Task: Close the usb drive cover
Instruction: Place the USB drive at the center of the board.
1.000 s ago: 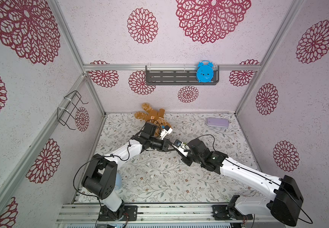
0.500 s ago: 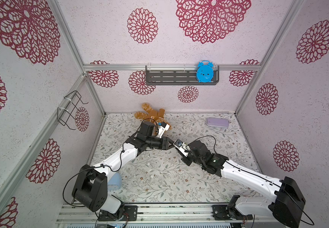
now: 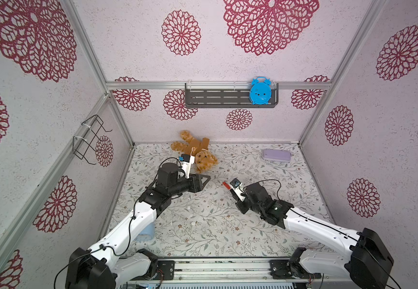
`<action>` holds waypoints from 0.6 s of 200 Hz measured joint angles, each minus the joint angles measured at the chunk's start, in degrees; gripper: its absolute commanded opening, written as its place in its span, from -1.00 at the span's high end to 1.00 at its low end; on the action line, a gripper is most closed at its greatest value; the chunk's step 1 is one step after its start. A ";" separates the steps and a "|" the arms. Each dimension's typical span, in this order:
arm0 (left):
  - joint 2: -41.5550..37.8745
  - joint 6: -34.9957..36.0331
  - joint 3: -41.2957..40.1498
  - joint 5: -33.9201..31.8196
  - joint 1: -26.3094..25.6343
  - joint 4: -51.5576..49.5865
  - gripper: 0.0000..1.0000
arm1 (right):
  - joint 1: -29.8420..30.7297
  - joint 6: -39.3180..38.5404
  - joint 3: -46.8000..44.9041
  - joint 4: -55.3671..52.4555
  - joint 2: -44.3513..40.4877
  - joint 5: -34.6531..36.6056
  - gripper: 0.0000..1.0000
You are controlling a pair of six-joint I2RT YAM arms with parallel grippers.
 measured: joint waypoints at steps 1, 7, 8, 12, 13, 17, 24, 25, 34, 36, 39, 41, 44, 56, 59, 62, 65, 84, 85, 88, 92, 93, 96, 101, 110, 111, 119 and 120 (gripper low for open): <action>-0.22 0.09 -0.11 -0.22 0.00 0.04 -0.21 | -0.17 0.20 0.00 0.00 0.02 -0.09 0.59; -1.66 0.35 -0.87 -1.66 0.02 0.33 -0.27 | -1.64 1.09 0.15 -0.02 0.37 -0.87 0.59; -1.84 0.42 -0.96 -1.88 0.02 0.37 -0.28 | -1.84 1.29 0.17 -0.02 0.44 -1.03 0.59; -2.82 0.48 -1.53 -2.93 0.04 0.61 -0.30 | -2.95 2.03 0.31 0.00 0.81 -1.70 0.59; -2.99 0.61 -1.62 -3.10 0.04 0.61 -0.31 | -3.17 2.12 0.33 0.00 0.90 -1.86 0.59; -3.76 0.66 -2.05 -3.98 0.07 0.70 -0.33 | -4.35 3.10 0.55 -0.11 1.44 -2.58 0.59; -5.22 0.83 -2.89 -5.33 0.13 0.87 -0.37 | -5.95 4.13 0.92 -0.24 2.54 -3.63 0.59; -5.51 0.87 -3.06 -5.88 0.13 0.87 -0.38 | -6.23 4.33 1.01 -0.31 2.78 -3.76 0.59; -7.21 1.22 -4.02 -7.78 0.20 0.96 -0.46 | -7.93 5.70 1.81 -0.85 4.70 -4.98 0.59; -7.48 1.33 -4.20 -8.26 0.20 1.01 -0.48 | -8.33 6.14 2.08 -1.11 5.22 -5.07 0.59; -8.00 1.29 -4.48 -8.79 0.24 1.03 -0.50 | -8.81 6.45 2.43 -1.38 5.92 -5.31 0.59; -8.41 1.60 -4.72 -9.33 0.28 1.01 -0.52 | -9.03 6.60 2.60 -1.49 6.34 -5.35 0.59; -8.87 1.55 -5.03 -9.81 0.31 1.07 -0.54 | -9.60 7.15 3.08 -1.90 7.23 -5.55 0.59; -10.58 2.05 -6.08 -12.13 0.46 1.07 -0.66 | -11.26 8.44 4.72 -3.39 10.40 -6.38 0.60; -10.95 2.23 -6.32 -12.48 0.50 1.05 -0.71 | -11.63 8.68 5.18 -3.80 11.19 -6.47 0.59; -11.34 2.40 -6.54 -13.09 0.55 0.96 -0.74 | -11.96 9.03 5.62 -4.11 11.98 -6.62 0.59; -11.67 2.34 -6.78 -13.70 0.59 0.98 -0.77 | -12.31 9.18 6.03 -4.55 12.72 -6.73 0.59; -13.49 2.84 -7.85 -16.72 0.79 0.87 -0.94 | -14.14 10.23 9.18 -6.71 17.29 -7.58 0.57; -13.53 2.86 -7.89 -16.81 0.79 0.87 -0.95 | -14.29 10.29 9.46 -6.82 17.62 -7.67 0.57; -13.77 2.93 -8.02 -17.27 0.79 0.85 -0.98 | -14.56 10.54 10.05 -7.17 18.36 -7.67 0.57; -14.03 2.99 -8.20 -17.77 0.79 0.83 -1.00 | -14.84 10.58 10.82 -7.65 19.15 -7.78 0.58; -14.10 2.93 -8.22 -17.90 0.79 0.81 -0.99 | -14.95 10.56 11.13 -7.87 19.50 -7.78 0.58; -14.29 3.23 -8.37 -18.32 0.79 0.83 -0.97 | -15.21 10.60 11.80 -8.24 20.22 -7.80 0.58; -14.69 3.08 -8.61 -18.97 0.81 0.83 -0.95 | -15.58 10.60 12.83 -8.74 21.22 -7.78 0.58; -15.41 3.28 -9.11 -20.11 0.85 0.76 -0.94 | -16.39 10.62 15.08 -9.68 23.45 -7.72 0.57; -15.45 3.28 -9.16 -20.15 0.85 0.76 -0.94 | -16.44 10.62 15.26 -9.75 23.61 -7.74 0.58; -16.02 3.30 -9.57 -20.98 0.90 0.74 -0.94 | -17.11 10.67 17.11 -10.34 25.38 -7.63 0.57; -16.06 3.30 -9.62 -21.09 0.90 0.74 -0.94 | -17.18 10.64 17.25 -10.36 25.51 -7.58 0.57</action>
